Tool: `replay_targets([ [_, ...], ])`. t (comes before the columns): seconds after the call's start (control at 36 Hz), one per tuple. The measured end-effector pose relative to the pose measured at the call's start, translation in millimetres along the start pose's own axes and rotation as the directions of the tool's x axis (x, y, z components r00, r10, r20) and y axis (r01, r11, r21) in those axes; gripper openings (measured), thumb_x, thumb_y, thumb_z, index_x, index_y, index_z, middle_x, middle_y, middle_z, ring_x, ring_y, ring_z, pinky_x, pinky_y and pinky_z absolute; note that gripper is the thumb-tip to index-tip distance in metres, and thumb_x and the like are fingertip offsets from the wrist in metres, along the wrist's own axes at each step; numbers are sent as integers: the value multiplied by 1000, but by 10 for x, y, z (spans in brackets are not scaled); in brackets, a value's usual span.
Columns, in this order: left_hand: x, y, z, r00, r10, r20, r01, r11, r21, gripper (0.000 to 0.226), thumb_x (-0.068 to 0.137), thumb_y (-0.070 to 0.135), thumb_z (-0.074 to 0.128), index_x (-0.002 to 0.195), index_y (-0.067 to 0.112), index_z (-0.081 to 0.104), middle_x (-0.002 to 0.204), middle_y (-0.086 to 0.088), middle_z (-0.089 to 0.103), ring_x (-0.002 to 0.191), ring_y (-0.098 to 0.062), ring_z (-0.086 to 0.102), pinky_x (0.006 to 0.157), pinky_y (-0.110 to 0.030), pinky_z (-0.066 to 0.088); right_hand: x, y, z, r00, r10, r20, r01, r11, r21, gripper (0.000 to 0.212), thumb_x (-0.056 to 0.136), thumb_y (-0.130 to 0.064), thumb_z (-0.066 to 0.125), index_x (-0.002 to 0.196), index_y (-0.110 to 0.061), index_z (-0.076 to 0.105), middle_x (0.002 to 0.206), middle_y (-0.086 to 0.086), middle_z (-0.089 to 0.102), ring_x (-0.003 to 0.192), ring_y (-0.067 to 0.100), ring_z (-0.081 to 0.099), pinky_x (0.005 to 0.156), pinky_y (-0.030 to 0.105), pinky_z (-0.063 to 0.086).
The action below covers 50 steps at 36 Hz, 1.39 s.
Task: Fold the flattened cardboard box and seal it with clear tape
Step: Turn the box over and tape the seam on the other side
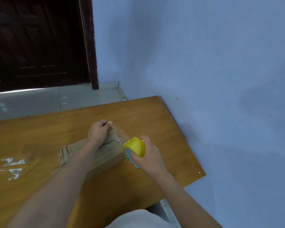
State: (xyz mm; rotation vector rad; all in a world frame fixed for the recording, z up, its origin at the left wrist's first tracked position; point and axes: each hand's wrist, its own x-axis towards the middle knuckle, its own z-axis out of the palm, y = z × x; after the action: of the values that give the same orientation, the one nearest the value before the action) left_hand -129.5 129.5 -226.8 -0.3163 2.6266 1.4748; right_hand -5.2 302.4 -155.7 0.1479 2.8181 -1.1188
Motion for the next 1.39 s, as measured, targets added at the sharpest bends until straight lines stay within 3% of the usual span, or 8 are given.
replay_targets([
  [0.22, 102, 35, -22, 999, -51, -14, 50, 995, -88, 37, 93, 28, 56, 57, 20, 54, 58, -1, 51, 69, -26, 49, 68, -37, 40, 56, -105, -114, 992, 11, 128, -8, 1000, -19, 37, 84, -30, 63, 109, -21, 36, 90, 7, 60, 76, 24, 62, 67, 48, 53],
  [0.36, 81, 220, -95, 1000, 1, 1, -1, 994, 106, 30, 95, 32, 50, 79, 13, 66, 76, -6, 63, 81, -29, 56, 90, -43, 41, 45, -121, -151, 992, 26, 126, -24, 999, -23, 35, 85, -31, 62, 106, -20, 36, 92, 8, 61, 78, 22, 64, 66, 46, 55],
  [0.47, 86, 280, -117, 1000, -6, -18, 9, 986, 166, 27, 96, 30, 49, 82, 14, 65, 84, -5, 62, 90, -28, 56, 93, -40, 39, 16, -95, -180, 984, 33, 177, -13, 993, -117, 35, 84, -34, 61, 106, -22, 38, 85, 8, 62, 70, 24, 63, 62, 45, 52],
  [0.56, 82, 272, -148, 1000, 29, 12, -31, 977, 210, 29, 96, 31, 49, 86, 12, 68, 86, -7, 65, 86, -27, 56, 90, -39, 40, -13, -54, -173, 979, 37, 200, -4, 986, -165, 39, 84, -38, 60, 111, -23, 37, 83, 6, 62, 69, 25, 63, 60, 45, 51],
  [0.69, 124, 146, -168, 999, 35, 41, -38, 997, 63, 27, 95, 31, 51, 81, 17, 69, 81, -4, 66, 81, -28, 60, 72, -35, 42, -4, -32, -119, 986, 23, 168, 13, 978, -210, 45, 84, -42, 60, 116, -23, 36, 86, 5, 61, 72, 25, 62, 60, 42, 51],
  [0.92, 119, 71, -137, 996, 21, 89, -22, 1000, 12, 25, 95, 28, 53, 83, 12, 68, 93, -12, 69, 90, -31, 61, 79, -42, 47, -28, 42, 140, 984, 46, 175, 0, 967, -253, 49, 87, -43, 56, 126, -22, 33, 94, 6, 62, 80, 26, 63, 66, 41, 52],
  [1.11, 153, 27, -100, 991, -18, 134, 12, 999, 44, 30, 95, 32, 52, 80, 11, 67, 84, -15, 67, 72, -28, 57, 64, -33, 39, -57, 119, 234, 986, -27, 165, 64, 972, -226, 54, 89, -39, 53, 138, -35, 31, 110, 0, 58, 98, 19, 57, 69, 26, 40],
  [1.39, 141, 21, -54, 996, -38, 75, 32, 997, 68, 23, 94, 38, 51, 84, 24, 67, 90, 1, 66, 87, -21, 59, 69, -32, 40, -30, 154, 253, 981, -41, 190, 85, 970, -229, 44, 91, -41, 50, 134, -39, 37, 110, 2, 56, 101, 18, 54, 75, 25, 42],
])
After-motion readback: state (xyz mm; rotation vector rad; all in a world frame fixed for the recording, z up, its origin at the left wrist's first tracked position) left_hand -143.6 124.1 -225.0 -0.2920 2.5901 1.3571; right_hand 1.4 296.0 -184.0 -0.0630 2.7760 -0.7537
